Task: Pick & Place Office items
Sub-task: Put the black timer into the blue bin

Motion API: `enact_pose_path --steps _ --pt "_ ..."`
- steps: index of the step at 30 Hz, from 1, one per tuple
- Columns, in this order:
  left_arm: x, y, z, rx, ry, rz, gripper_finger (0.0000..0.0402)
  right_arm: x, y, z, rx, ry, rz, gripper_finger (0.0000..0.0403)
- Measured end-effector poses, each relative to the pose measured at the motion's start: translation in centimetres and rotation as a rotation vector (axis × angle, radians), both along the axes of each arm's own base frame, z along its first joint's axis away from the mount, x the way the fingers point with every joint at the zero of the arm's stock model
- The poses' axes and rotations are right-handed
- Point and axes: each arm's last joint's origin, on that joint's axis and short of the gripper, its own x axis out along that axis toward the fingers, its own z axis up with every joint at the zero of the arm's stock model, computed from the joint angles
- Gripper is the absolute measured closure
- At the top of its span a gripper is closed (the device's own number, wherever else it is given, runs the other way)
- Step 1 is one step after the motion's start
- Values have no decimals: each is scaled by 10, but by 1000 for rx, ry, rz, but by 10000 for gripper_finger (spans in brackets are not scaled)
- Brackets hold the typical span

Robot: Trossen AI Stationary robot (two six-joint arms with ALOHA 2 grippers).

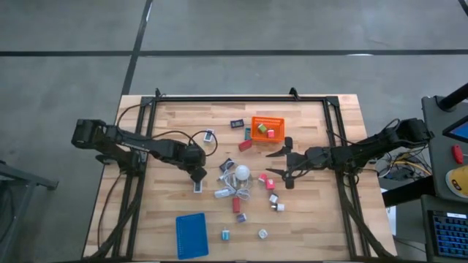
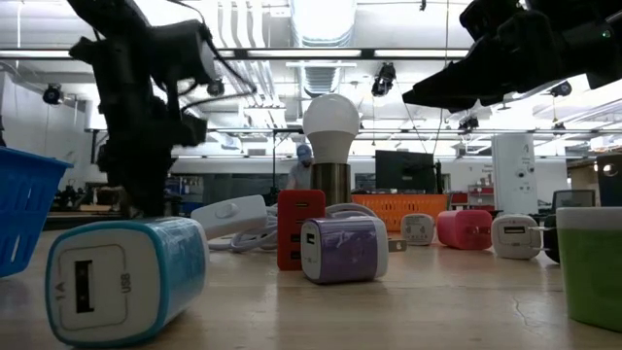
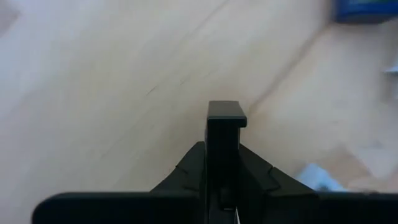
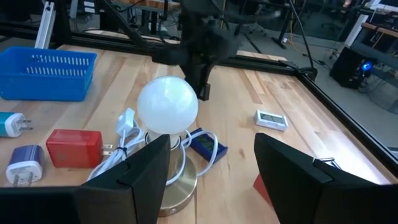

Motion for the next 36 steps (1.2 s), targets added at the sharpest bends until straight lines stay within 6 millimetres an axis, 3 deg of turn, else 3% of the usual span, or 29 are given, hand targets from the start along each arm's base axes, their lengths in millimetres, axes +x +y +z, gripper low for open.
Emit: enact_pose_path --steps 5,10,20,36 --pt "2 -7 15 70 -159 -164 355 0 0 0 -13 1 3 175" --pt "-8 -10 21 152 -324 -284 355 0 0 0 -18 1 5 175" --pt "-41 -23 14 270 -670 -527 355 0 0 1 -47 -12 16 175" --pt "-78 -93 24 360 -974 -839 355 0 4 4 -36 -46 38 175"
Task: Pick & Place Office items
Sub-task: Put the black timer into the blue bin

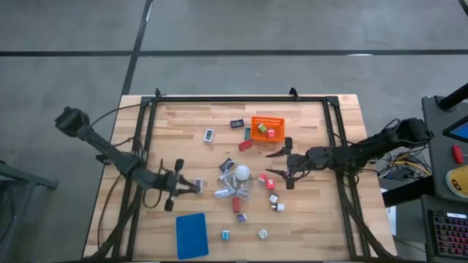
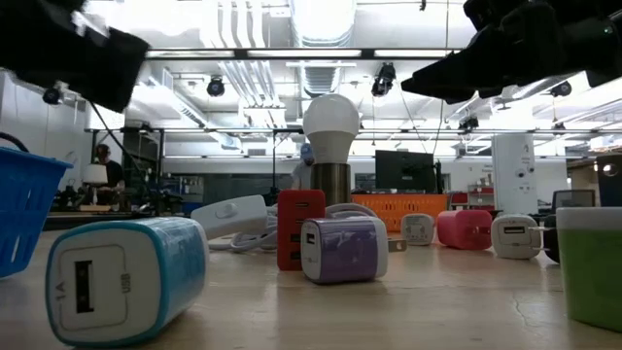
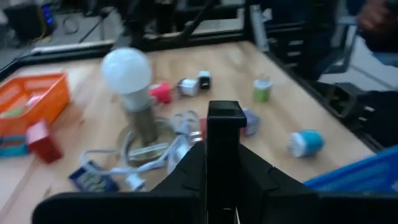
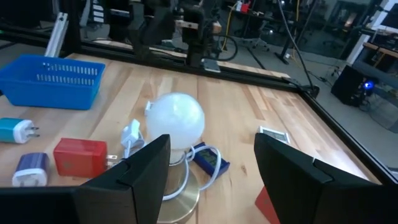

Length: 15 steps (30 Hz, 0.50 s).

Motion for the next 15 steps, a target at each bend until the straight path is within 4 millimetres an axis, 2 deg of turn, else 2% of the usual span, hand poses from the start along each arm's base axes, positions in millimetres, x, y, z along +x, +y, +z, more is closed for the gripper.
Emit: enact_pose_path --steps 4,8,15 --pt "-3 -11 4 77 -73 -82 355 -1 4 0 1 -4 18 175" --pt "-1 -12 8 138 -126 -166 355 0 5 3 5 -37 20 175" --pt "-14 -1 -9 91 17 -167 355 0 5 4 13 -43 16 175"
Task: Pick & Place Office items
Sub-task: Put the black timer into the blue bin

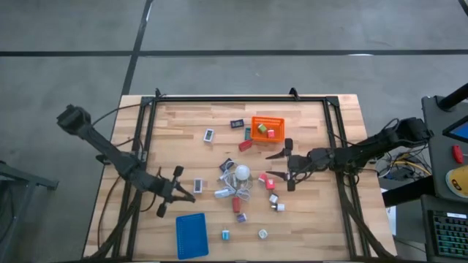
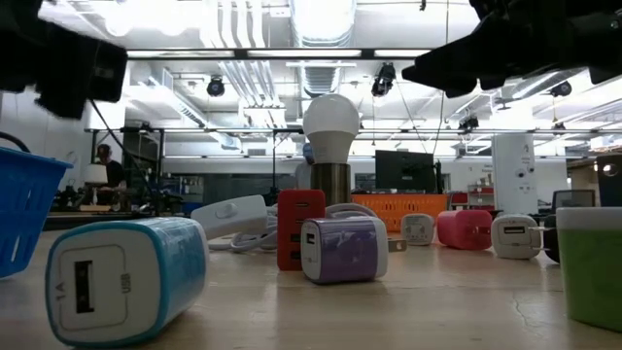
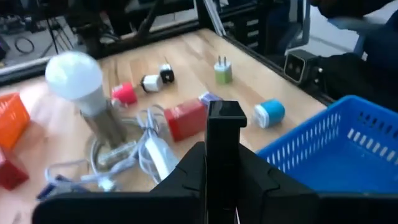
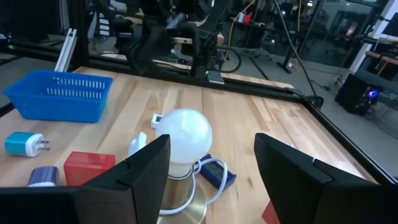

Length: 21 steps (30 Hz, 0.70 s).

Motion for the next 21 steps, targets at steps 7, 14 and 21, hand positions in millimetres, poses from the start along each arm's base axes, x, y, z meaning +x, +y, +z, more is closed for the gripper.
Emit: enact_pose_path --steps 7,14,21 --pt "-26 21 1 -77 -138 -1 355 0 0 -1 -2 5 -3 175" --pt "-47 30 -3 -184 -187 -197 355 0 0 -2 -7 6 -5 175" --pt "-54 31 -2 -257 -165 -316 355 0 0 -2 -7 5 -6 175"
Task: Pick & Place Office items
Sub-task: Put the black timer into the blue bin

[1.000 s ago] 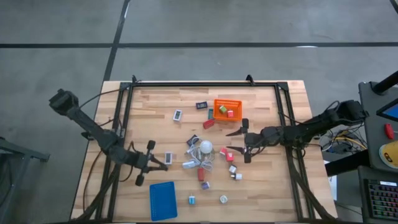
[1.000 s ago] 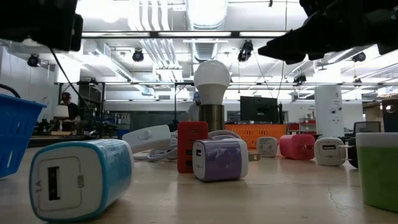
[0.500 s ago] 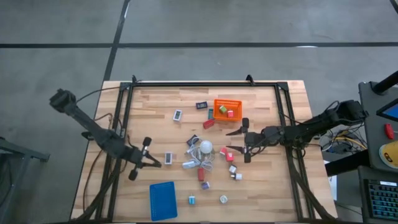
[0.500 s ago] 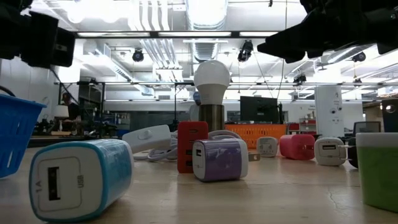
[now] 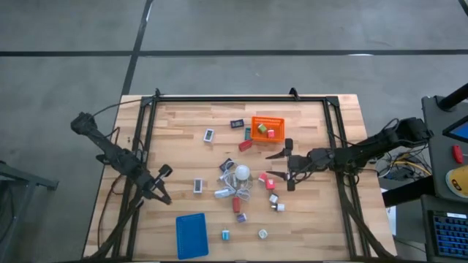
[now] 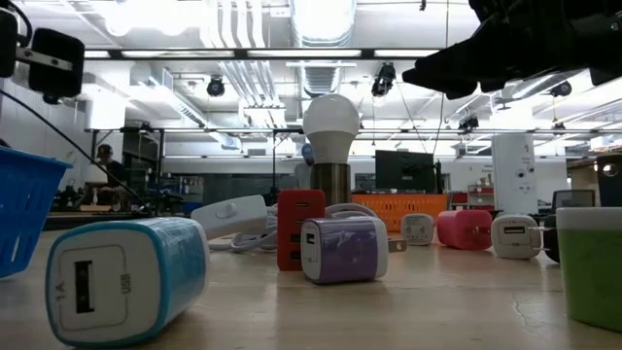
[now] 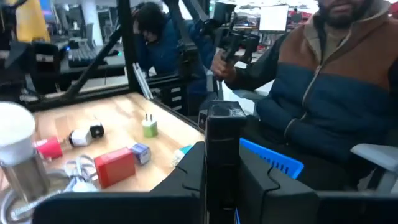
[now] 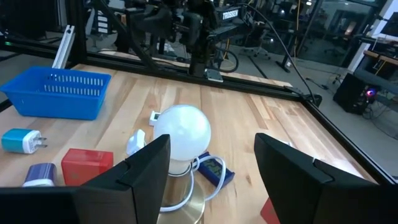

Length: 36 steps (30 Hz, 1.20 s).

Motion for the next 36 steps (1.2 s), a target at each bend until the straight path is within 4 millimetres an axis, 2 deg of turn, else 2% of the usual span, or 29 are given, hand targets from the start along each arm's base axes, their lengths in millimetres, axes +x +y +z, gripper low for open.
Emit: enact_pose_path --steps 3,14,17,26,36 --pt "2 0 -8 -13 48 22 355 0 0 0 0 -1 0 175" --pt "18 -12 -11 -41 98 50 355 0 0 1 6 -6 -1 175" --pt "24 -18 -15 -33 163 56 355 0 0 1 6 -6 -1 175" --pt "64 -52 2 30 318 1 355 0 0 0 15 -6 -4 175" --pt "97 -80 0 109 605 9 355 -1 -1 -2 27 2 -26 175"
